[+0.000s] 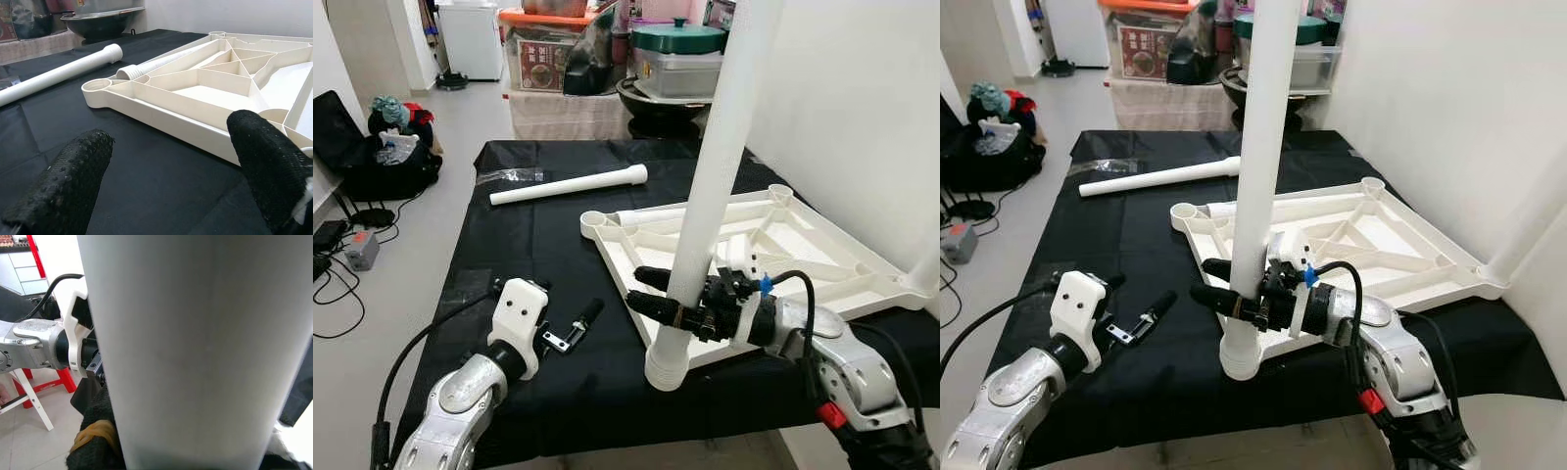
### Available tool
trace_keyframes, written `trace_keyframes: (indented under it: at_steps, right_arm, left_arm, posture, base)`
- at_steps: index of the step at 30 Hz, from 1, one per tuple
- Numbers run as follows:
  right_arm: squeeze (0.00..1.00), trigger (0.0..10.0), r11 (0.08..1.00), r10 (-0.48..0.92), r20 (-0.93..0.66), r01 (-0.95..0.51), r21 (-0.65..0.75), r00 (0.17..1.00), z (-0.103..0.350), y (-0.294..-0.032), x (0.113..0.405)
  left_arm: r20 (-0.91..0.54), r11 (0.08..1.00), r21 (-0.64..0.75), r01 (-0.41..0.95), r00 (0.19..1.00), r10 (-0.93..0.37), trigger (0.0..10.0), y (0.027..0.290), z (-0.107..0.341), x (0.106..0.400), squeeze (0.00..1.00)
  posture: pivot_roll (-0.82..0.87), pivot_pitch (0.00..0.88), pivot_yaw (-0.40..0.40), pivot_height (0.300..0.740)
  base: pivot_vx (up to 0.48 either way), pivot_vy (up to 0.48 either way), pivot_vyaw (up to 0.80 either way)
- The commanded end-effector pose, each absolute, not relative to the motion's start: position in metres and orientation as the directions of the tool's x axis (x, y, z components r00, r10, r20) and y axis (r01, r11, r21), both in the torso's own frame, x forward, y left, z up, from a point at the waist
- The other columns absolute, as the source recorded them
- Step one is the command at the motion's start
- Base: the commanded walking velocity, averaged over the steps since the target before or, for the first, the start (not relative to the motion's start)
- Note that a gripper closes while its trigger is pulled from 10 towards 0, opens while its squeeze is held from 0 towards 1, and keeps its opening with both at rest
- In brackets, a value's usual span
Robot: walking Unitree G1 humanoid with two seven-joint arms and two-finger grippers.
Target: Building children table
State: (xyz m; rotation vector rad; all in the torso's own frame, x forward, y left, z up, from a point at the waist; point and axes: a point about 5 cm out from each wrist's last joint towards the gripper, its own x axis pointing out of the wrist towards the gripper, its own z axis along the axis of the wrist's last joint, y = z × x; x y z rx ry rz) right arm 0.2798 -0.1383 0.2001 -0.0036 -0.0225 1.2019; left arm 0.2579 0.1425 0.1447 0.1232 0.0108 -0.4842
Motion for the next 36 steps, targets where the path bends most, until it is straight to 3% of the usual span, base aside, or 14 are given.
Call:
trace_keyframes:
  at_steps: [1, 11, 17, 36]
  right_arm:
    - [0.00, 10.0, 0.361, 0.932, 0.013, -0.932, -0.019, 0.361, 0.197, -0.139, 0.279]
    - [0.00, 10.0, 0.479, 0.876, 0.041, -0.876, 0.049, 0.481, 0.181, -0.141, 0.304]
    - [0.00, 10.0, 0.496, 0.866, 0.036, -0.865, 0.074, 0.499, 0.175, -0.142, 0.308]
    - [0.00, 10.0, 0.606, 0.776, 0.051, -0.765, 0.217, 0.629, 0.137, -0.163, 0.279]
  left_arm:
    - [-0.035, 0.871, 0.127, 0.475, 0.879, -0.475, 10.0, 0.143, 0.147, 0.257, 0.00]
    - [-0.031, 0.865, 0.127, 0.485, 0.874, -0.485, 10.0, 0.142, 0.148, 0.257, 0.00]
    - [-0.029, 0.863, 0.127, 0.489, 0.871, -0.490, 10.0, 0.140, 0.149, 0.256, 0.00]
    - [-0.031, 0.854, 0.129, 0.504, 0.863, -0.505, 10.0, 0.139, 0.149, 0.262, 0.00]
  posture:
    - [0.09, 0.000, -0.082, 0.740]
    - [0.11, 0.000, -0.084, 0.740]
    - [0.11, 0.000, -0.086, 0.740]
    - [0.09, 0.000, -0.053, 0.740]
  base:
    - [0.000, 0.000, 0.00]
    - [0.000, 0.000, 0.00]
    - [0.000, 0.000, 0.00]
    - [0.000, 0.000, 0.00]
